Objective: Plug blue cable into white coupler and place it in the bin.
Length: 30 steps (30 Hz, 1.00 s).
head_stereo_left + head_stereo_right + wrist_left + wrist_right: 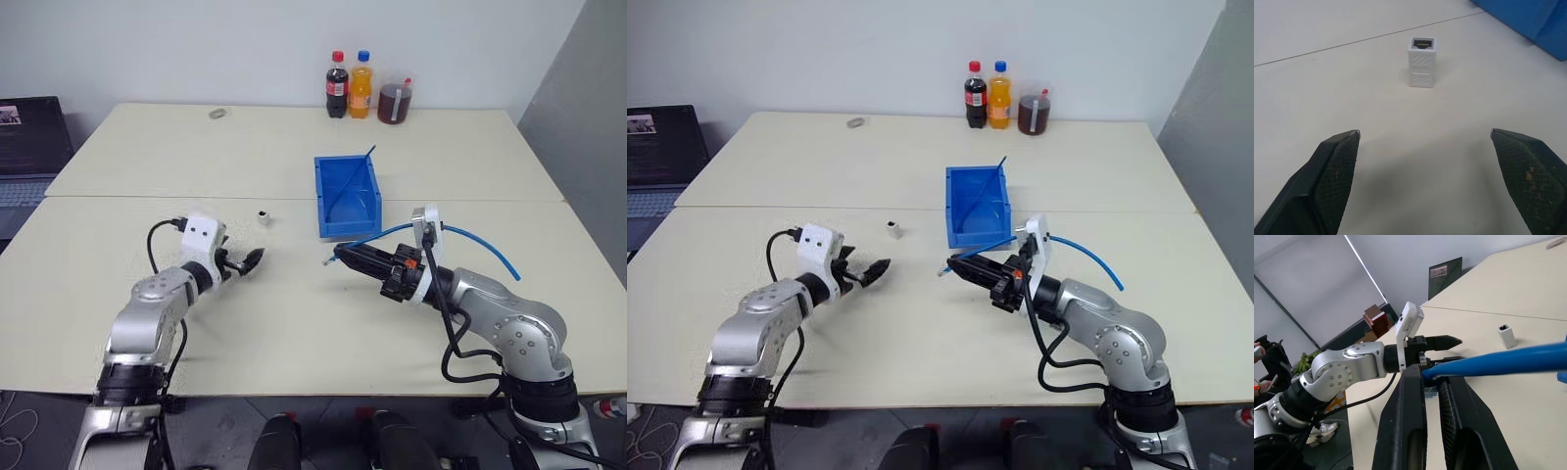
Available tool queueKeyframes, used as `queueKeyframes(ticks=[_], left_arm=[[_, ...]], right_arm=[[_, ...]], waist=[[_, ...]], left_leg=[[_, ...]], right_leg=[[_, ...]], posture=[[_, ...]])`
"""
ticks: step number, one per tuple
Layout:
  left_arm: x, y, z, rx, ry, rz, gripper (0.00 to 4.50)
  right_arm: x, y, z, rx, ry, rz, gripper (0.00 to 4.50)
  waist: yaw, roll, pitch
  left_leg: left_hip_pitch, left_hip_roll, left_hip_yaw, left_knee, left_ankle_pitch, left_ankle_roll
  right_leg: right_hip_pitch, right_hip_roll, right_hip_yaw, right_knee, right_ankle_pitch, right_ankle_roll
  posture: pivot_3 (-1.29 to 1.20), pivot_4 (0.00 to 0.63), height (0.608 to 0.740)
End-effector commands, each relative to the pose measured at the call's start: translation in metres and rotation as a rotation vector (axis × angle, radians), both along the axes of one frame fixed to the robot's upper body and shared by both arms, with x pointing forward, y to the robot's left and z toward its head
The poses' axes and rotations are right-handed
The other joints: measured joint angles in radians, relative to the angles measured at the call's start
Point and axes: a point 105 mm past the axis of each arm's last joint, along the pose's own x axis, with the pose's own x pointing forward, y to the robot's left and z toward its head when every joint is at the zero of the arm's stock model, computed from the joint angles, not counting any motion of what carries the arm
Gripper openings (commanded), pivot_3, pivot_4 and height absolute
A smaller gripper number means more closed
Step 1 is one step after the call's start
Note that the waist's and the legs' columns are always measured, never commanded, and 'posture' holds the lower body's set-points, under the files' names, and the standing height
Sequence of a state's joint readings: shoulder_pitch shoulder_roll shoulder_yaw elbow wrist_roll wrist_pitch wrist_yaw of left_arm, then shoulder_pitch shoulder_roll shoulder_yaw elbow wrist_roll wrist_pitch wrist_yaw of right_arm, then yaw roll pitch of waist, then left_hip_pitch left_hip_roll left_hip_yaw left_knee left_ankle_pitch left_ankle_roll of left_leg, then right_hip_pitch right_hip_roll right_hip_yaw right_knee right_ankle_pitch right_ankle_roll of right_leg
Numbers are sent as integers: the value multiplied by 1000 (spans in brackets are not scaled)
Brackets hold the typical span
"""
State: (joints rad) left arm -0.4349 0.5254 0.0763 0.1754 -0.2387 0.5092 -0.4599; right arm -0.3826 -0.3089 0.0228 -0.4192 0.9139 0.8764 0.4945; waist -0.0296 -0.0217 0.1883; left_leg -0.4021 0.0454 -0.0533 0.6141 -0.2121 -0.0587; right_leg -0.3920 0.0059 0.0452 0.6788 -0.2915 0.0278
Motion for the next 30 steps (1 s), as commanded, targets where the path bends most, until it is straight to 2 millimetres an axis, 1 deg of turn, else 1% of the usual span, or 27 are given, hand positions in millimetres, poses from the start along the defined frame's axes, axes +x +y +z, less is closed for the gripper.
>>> queueKeyframes(ticks=[1, 3, 5, 10, 15, 19, 23, 26, 28, 29, 30], left_arm=[[15, -4, -1, 16, -13, -22, 4500], [21, -6, -2, 10, -5, -33, 4500], [33, -8, -3, 8, 0, -37, 4500], [53, -12, 0, -3, -11, -37, 4500], [66, -27, 4, -12, -17, -64, 4500], [72, -37, 7, -14, -27, -89, 4500], [74, -38, 8, -14, -31, -83, 3768], [75, -36, 8, -23, -35, -64, 3084], [76, -35, 8, -25, -35, -62, 2763], [76, -35, 7, -24, -35, -61, 2498], [76, -35, 7, -23, -34, -61, 2392]], right_arm=[[-3, 1, 14, 20, -69, -2, 73], [-3, 1, 14, 19, -71, -2, 72], [-3, 1, 15, 21, -75, -2, 72], [-3, 2, 16, 22, -79, -3, 72], [-4, 3, 17, 21, -82, -2, 72], [-4, 3, 17, 19, -83, -7, 72], [-5, 3, 17, 18, -83, -10, 72], [-5, 3, 16, 15, -83, -12, 72], [-6, 2, 16, 13, -83, -14, 72], [-6, 2, 16, 12, -84, -14, 72], [-6, 2, 16, 11, -84, -15, 72]], waist=[[0, 0, 0], [0, 0, 0], [0, 0, 0], [0, 0, 0], [1, 0, 0], [0, 0, 0], [-3, 0, 0], [-3, 0, 0], [-3, 0, 0], [-3, 0, 0], [-2, 0, 0]], left_leg=[[0, 0, 0, 0, 0, 0], [0, 0, 0, 0, 0, 0], [-1, 0, 0, 0, 0, 0], [0, 0, 0, 0, 0, 0], [-1, 0, 0, 0, 0, 0], [-1, -1, 0, 0, 0, 0], [-2, -1, 0, 0, 0, 0], [-2, -1, 0, 0, 0, 0], [-2, -1, 0, 0, 0, 0], [-2, -1, 0, 0, 0, 0], [-2, -1, 0, 0, 0, 0]], right_leg=[[0, 0, 0, 0, 0, 0], [0, 0, 0, 0, 0, 0], [-1, 0, 0, 0, 0, 0], [0, 0, 0, 1, 0, 0], [-1, 0, -1, 0, 0, 0], [-1, 0, -1, 0, 0, 0], [-1, 0, -1, 1, 0, 0], [-2, 0, -1, 1, 0, 0], [-2, 0, -1, 1, 0, 0], [-2, 0, -1, 1, 0, 0], [-2, 0, -1, 1, 0, 0]], posture=[[0, 150, 740], [0, 150, 740], [0, 150, 740], [0, 150, 740], [0, 150, 740], [0, 150, 740], [0, 150, 740], [0, 150, 740], [0, 150, 740], [0, 150, 740], [0, 150, 740]])
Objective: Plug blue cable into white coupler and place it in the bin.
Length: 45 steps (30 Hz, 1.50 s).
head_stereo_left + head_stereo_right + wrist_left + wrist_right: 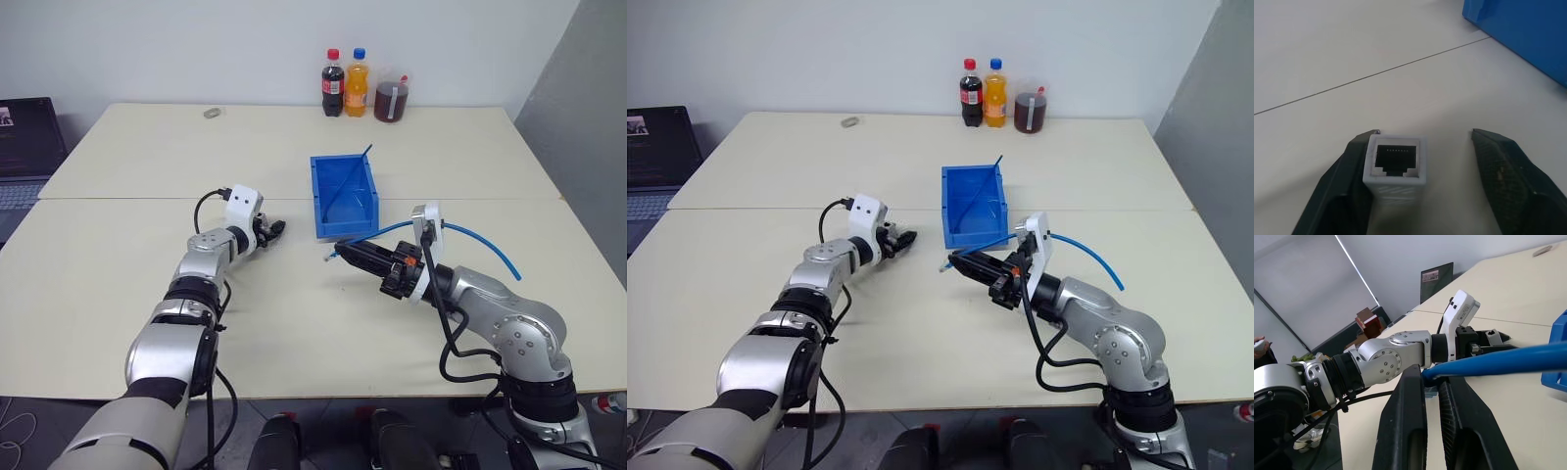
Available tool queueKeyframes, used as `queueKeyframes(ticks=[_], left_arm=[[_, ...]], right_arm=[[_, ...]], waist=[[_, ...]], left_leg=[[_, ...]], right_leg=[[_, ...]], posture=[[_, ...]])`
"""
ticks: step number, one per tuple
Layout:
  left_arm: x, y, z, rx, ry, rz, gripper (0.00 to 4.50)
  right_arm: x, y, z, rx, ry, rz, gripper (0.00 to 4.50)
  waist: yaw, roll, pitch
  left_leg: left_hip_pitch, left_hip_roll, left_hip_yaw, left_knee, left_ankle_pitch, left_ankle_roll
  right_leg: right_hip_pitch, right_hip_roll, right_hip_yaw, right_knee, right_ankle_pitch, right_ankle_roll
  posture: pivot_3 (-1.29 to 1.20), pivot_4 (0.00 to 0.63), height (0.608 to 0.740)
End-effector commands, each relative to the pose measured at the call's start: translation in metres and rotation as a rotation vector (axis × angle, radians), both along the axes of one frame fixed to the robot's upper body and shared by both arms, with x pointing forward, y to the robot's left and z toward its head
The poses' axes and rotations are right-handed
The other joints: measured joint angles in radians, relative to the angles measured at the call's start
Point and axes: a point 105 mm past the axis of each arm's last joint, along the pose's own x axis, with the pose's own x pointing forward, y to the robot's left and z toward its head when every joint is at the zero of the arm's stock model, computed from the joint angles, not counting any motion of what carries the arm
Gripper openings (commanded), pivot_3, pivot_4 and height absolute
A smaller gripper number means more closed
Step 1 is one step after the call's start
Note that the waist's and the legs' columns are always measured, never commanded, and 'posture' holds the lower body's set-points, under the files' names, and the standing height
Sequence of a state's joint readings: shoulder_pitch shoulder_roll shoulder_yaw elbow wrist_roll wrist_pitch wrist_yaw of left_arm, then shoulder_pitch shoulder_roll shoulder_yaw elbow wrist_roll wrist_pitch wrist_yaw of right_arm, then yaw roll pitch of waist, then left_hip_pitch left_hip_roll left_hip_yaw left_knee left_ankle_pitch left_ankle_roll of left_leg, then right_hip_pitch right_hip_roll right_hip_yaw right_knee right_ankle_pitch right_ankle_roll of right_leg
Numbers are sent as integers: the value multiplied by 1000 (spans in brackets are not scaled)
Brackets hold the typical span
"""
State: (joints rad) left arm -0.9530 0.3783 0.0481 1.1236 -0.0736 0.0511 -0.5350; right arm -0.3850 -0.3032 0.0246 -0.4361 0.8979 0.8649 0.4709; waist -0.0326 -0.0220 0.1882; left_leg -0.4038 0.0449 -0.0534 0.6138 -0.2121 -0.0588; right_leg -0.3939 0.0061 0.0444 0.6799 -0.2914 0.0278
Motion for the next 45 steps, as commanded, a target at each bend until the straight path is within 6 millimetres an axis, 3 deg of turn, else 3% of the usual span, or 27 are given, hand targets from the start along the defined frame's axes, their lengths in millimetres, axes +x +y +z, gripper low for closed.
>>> queueKeyframes(ticks=[1, 7, 11, 14, 20, 25, 28, 35, 45], left_arm=[[4, 1, 10, 5, -33, 6, 2109], [3, 3, 7, 6, -31, 17, 824], [-2, 5, 2, 10, -21, -19, 812], [-14, 1, 4, -3, -20, -143, 812], [-86, -32, 10, 51, 5, -683, 812], [-134, -55, 2, 128, 67, -967, 812], [-154, -67, -11, 181, 125, -1094, 812], [-153, -71, -33, 275, 177, -1143, 812], [-153, -71, -38, 283, 198, -1166, 812]], right_arm=[[-7, 2, 12, 14, -60, 13, 72], [-6, 2, 11, 5, -62, 14, 72], [-7, 2, 10, -1, -64, 14, 72], [-8, -1, 10, -14, -73, 8, 72], [-17, -10, 2, -116, -121, 35, 72], [-25, -14, -8, -231, -180, 85, 72], [-27, -14, -14, -297, -231, 115, 72], [-19, 1, -24, -376, -332, 172, 72], [-10, 34, -38, -426, -409, 268, 72]], waist=[[0, 0, 0], [0, 0, 0], [0, 0, 0], [-1, 0, 0], [-5, 0, 0], [4, 0, 0], [3, 0, 0], [-1, 0, 0], [0, 0, 0]], left_leg=[[0, 0, 0, 0, 0, 0], [0, 0, 0, 0, 0, 0], [0, 0, 0, 0, 0, 0], [0, 0, 0, 0, 0, 0], [0, 1, 1, -2, 0, 0], [0, 1, 0, -1, 0, 0], [1, 0, 0, -1, 0, 0], [2, 1, 0, -1, 0, 0], [3, 1, 0, 0, 0, 0]], right_leg=[[0, 0, 0, 0, 0, 0], [0, 0, 0, 0, 0, 0], [0, 0, 0, 0, 0, 0], [0, 0, 0, 0, 0, 0], [-1, 0, 1, 1, 3, -6], [-1, 0, 0, 1, 2, -6], [0, 0, 1, 0, 0, -1], [0, 1, 1, 1, -1, -1], [2, 1, 1, 1, -1, -1]], posture=[[0, 150, 740], [0, 150, 740], [0, 150, 740], [0, 150, 740], [0, 150, 740], [0, 150, 740], [0, 150, 740], [0, 150, 740], [0, 150, 740]])
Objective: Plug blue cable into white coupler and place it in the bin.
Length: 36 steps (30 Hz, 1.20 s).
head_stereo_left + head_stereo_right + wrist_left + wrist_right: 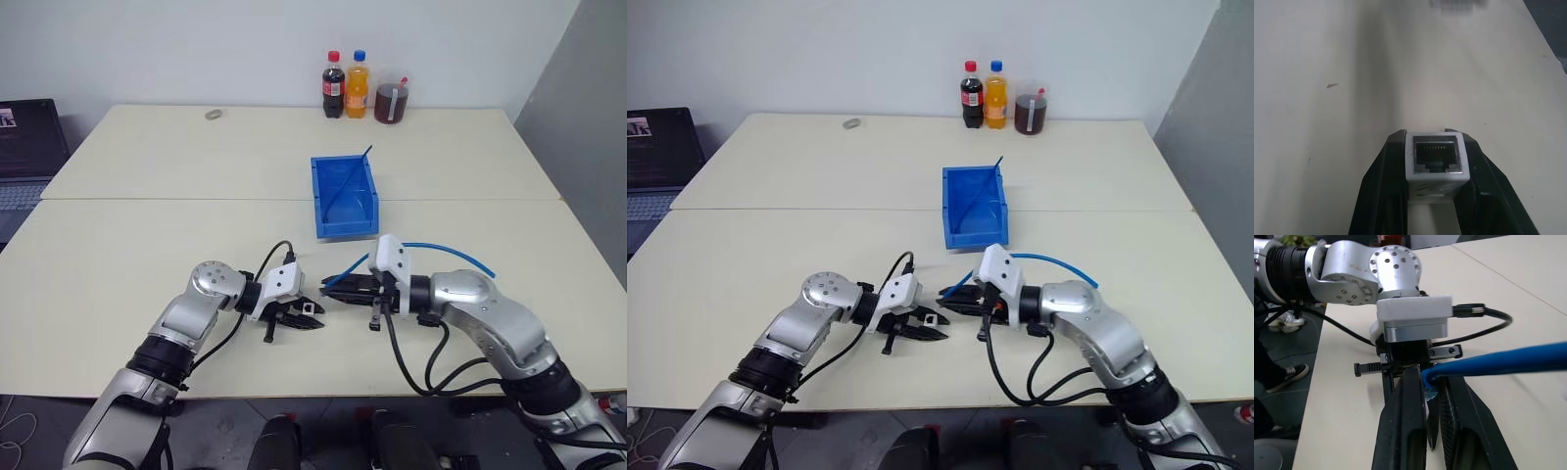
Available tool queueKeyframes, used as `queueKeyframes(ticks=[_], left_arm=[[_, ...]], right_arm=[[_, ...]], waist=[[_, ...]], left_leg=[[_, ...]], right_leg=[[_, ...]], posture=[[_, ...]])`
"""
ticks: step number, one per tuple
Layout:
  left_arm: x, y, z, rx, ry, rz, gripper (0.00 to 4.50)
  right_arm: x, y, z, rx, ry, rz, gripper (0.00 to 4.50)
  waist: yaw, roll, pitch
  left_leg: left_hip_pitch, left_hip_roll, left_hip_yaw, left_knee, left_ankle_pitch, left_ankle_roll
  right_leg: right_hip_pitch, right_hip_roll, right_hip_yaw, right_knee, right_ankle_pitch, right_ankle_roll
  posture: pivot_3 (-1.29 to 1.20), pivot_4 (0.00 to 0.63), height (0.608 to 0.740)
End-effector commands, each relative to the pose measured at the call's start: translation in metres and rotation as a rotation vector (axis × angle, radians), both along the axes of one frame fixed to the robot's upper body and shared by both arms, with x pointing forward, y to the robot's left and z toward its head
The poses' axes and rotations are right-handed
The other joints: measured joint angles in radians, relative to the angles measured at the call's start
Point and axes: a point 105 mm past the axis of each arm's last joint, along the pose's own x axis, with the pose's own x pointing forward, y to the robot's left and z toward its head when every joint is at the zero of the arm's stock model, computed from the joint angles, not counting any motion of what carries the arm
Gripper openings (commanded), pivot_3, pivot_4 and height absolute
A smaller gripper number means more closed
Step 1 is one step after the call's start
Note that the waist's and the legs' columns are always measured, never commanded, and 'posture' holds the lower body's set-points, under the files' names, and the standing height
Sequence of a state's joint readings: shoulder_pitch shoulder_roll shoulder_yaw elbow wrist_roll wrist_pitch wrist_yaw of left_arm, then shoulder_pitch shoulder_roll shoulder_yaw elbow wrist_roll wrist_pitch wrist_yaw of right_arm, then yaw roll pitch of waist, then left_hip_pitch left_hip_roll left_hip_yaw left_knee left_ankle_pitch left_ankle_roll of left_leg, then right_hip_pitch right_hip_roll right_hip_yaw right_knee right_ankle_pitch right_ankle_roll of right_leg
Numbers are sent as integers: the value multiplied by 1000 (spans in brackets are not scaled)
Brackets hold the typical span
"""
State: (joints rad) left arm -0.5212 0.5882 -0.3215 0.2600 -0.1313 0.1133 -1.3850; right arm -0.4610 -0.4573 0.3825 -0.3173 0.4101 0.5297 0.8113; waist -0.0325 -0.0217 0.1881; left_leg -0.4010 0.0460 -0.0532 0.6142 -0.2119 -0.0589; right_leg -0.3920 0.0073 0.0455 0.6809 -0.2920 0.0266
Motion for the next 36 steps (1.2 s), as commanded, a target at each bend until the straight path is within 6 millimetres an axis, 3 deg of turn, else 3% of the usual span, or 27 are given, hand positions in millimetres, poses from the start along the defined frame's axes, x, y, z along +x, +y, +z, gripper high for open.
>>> queueKeyframes(ticks=[1, 10, 19, 28, 36], left_arm=[[-2, 3, -9, 42, 19, -2, 812], [-3, 4, -9, 50, 22, -10, 812], [-4, 4, -10, 51, 24, -10, 812], [-3, 4, -10, 55, 18, -7, 812], [-2, 4, -11, 59, 12, -6, 812]], right_arm=[[-1, 8, 4, -10, -62, 46, 72], [2, 22, -9, -75, -81, 81, 72], [7, 16, -21, -156, -99, 82, 71], [7, 17, -22, -217, -124, 126, 71], [8, 34, -20, -259, -96, 166, 71]], waist=[[0, 0, 0], [0, 0, 0], [0, 0, 0], [0, 0, 0], [0, 0, -1]], left_leg=[[0, 0, 0, 0, 0, 0], [1, 0, 0, 0, 0, 0], [1, 0, 0, 0, 0, 0], [1, 0, -1, 1, 0, 0], [2, 0, -1, 1, 0, 0]], right_leg=[[0, 0, 0, 0, 0, 0], [1, 0, 0, 1, 0, 0], [1, 0, 0, 1, 0, 0], [2, 0, 0, 1, 0, 0], [2, 0, -1, 1, 0, 0]], posture=[[0, 150, 740], [0, 150, 740], [0, 150, 740], [0, 150, 740], [0, 150, 740]])
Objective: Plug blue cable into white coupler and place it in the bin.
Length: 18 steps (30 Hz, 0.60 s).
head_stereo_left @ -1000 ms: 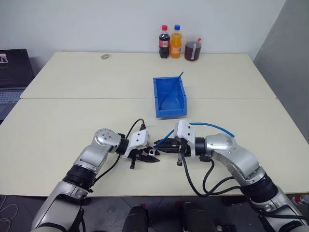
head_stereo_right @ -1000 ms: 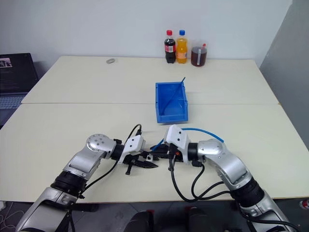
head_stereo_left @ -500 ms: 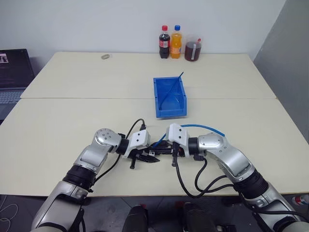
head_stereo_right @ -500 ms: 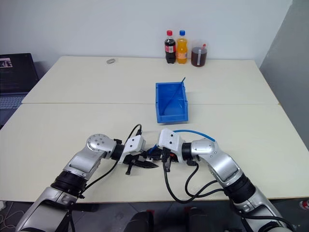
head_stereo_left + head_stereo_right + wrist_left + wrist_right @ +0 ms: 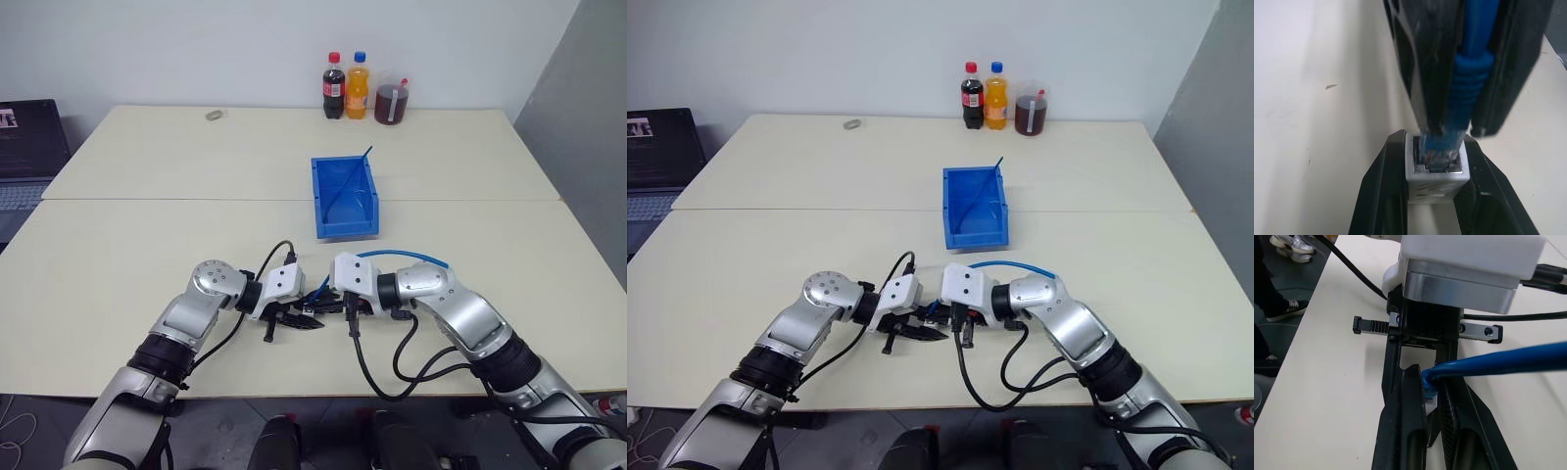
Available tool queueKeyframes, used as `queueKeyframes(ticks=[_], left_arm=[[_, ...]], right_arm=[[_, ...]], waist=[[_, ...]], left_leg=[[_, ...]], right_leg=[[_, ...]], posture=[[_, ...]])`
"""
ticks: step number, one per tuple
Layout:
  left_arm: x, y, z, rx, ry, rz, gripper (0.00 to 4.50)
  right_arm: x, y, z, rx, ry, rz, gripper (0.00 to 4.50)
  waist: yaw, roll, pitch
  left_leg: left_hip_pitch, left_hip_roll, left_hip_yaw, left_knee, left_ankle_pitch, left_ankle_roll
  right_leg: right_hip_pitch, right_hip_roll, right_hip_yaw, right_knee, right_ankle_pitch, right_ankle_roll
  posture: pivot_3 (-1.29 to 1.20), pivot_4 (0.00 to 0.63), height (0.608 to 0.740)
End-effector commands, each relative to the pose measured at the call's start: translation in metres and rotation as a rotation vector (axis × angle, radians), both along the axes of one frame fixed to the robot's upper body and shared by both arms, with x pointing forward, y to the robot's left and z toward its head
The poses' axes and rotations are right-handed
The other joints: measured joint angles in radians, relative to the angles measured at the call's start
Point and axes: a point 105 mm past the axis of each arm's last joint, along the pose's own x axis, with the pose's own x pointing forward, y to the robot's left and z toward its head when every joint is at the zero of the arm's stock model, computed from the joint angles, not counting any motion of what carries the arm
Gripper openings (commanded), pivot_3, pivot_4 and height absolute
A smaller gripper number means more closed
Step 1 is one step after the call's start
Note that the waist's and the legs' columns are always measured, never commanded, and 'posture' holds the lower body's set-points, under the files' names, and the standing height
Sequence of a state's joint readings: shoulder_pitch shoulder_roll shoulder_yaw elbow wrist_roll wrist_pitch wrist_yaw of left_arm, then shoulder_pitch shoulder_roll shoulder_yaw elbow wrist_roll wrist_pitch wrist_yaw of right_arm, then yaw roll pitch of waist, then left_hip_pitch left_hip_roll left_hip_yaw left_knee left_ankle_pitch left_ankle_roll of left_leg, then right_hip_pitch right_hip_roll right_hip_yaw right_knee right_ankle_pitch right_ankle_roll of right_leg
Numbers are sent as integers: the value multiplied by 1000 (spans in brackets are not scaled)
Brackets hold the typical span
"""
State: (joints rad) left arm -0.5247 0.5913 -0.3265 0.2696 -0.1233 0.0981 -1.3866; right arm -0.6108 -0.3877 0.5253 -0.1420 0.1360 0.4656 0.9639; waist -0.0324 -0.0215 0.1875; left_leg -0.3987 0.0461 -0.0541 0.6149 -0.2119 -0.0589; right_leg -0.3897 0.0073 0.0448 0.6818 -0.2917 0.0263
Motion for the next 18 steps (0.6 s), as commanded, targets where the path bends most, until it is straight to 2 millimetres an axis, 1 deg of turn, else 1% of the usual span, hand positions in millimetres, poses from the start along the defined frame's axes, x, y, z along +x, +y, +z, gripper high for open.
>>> queueKeyframes(ticks=[1, 9, 18], left_arm=[[-2, 2, -10, 46, 20, 0, 812], [-3, 1, -11, 45, 22, 1, 812], [-3, 3, -12, 45, 25, 13, 812]], right_arm=[[-4, 11, 0, -27, 28, 35, 71], [-7, 9, -23, -139, 77, 42, 71], [-14, 1, -59, -248, 149, 27, 70]], waist=[[0, 0, 0], [-1, 0, -3], [-3, 0, -16]], left_leg=[[0, 0, 0, 0, 0, 0], [1, 0, 0, 0, 0, 0], [3, 0, 0, 0, 0, 0]], right_leg=[[0, 0, 0, 0, 0, 0], [1, 0, 0, 1, 0, 0], [2, 1, 0, 1, 0, 0]], posture=[[0, 150, 740], [0, 150, 740], [0, 150, 740]])
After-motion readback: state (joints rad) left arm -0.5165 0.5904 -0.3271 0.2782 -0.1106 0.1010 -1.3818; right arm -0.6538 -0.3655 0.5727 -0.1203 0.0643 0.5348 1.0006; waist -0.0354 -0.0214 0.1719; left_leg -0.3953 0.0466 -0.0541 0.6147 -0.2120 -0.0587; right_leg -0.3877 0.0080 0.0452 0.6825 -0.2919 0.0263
